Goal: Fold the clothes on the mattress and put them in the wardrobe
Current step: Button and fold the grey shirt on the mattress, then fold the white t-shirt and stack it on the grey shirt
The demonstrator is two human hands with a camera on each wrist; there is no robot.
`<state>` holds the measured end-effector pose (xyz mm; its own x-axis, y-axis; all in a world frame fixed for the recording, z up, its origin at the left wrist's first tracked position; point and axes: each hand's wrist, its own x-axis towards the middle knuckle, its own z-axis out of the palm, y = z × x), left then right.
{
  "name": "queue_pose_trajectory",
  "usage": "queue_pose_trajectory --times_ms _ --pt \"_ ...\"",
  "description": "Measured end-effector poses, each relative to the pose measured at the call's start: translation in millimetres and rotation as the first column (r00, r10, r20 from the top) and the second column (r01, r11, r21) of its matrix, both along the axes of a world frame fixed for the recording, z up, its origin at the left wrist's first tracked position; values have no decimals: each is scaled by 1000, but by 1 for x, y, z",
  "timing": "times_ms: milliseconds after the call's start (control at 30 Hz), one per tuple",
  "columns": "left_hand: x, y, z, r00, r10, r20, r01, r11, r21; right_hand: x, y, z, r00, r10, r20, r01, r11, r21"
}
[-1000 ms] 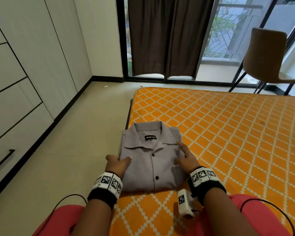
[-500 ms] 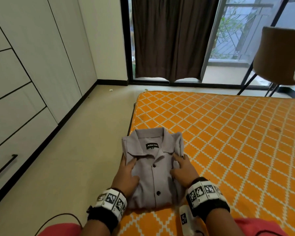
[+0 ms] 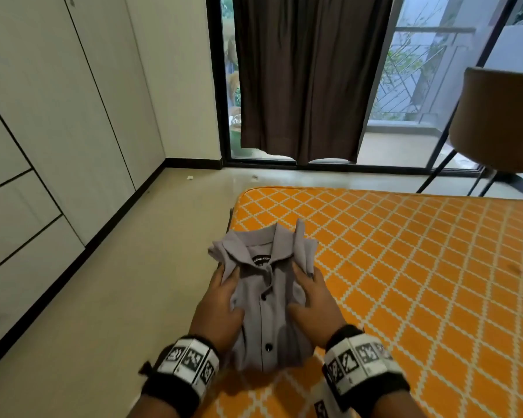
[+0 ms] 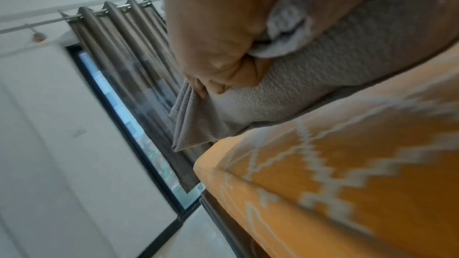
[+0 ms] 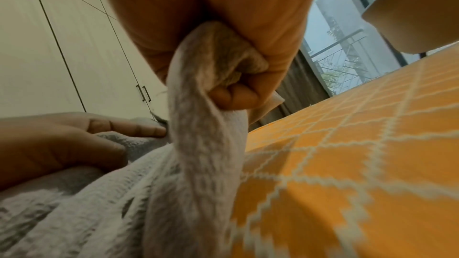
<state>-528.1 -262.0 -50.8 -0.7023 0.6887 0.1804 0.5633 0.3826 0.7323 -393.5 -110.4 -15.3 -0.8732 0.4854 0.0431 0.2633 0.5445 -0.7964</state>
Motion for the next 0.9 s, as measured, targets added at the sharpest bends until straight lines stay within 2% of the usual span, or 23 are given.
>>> queue_pose_trajectory --times_ms 100,200,267,367,433,500,567,600,667,733,800,900 --pt "-40 43 8 997 -58 -55 60 998 24 -48 49 6 997 -42 -71 44 999 21" --pt "-89 93 11 995 -84 -53 84 996 -3 -96 106 10 991 -129 -44 130 991 25" --pt "-124 125 17 998 -56 -22 55 998 -23 -125 143 7 984 -180 -12 180 984 8" --pt "-169 168 28 998 10 64 -14 997 71 -161 185 6 971 -229 -61 228 973 -29" --pt "-192 191 23 995 27 100 -31 999 39 -177 210 2 973 -220 -64 220 975 4" --pt "-208 202 6 975 126 181 -111 990 -92 -185 236 -14 983 -182 -6 182 983 -7" --pt "-218 204 -20 910 305 282 -238 939 -246 -181 256 -42 983 -155 102 162 985 -61" --pt "-223 201 -32 871 356 339 -280 926 -254 -177 262 -58 976 -152 153 166 983 -82" --pt "-236 197 -52 794 377 477 -342 926 -161 -168 274 -80 966 -168 194 199 968 -154" --pt "-246 189 -64 741 311 595 -348 936 -56 -163 284 -89 951 -228 208 278 925 -258" --pt "-245 182 -68 742 246 624 -293 956 -29 -159 291 -92 935 -294 200 343 894 -289" --pt "-234 175 -64 774 272 572 -296 954 -52 -150 285 -98 919 -345 191 389 872 -298"
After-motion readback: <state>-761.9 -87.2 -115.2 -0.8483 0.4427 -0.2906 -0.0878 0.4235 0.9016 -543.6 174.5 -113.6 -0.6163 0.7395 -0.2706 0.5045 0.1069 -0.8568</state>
